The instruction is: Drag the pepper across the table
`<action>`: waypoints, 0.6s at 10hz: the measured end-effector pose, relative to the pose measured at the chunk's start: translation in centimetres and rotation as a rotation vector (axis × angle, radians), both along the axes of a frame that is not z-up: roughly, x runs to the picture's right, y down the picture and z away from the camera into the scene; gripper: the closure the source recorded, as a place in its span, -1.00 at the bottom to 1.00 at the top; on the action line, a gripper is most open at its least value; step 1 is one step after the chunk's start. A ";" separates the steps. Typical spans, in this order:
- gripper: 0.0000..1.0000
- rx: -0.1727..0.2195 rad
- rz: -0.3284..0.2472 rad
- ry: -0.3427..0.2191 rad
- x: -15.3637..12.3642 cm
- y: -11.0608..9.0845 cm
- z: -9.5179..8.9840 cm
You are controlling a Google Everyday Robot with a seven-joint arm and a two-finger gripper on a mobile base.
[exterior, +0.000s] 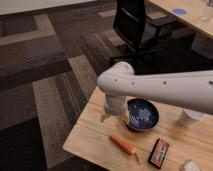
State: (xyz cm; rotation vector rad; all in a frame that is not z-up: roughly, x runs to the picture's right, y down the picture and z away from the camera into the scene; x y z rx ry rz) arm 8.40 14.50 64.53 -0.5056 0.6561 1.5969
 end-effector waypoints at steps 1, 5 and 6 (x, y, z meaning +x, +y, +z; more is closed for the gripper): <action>-0.30 -0.001 0.002 0.006 0.1 0.1 -0.1; -0.30 -0.004 0.003 0.009 0.2 0.1 -0.1; -0.30 -0.005 0.016 0.025 0.6 0.4 -0.2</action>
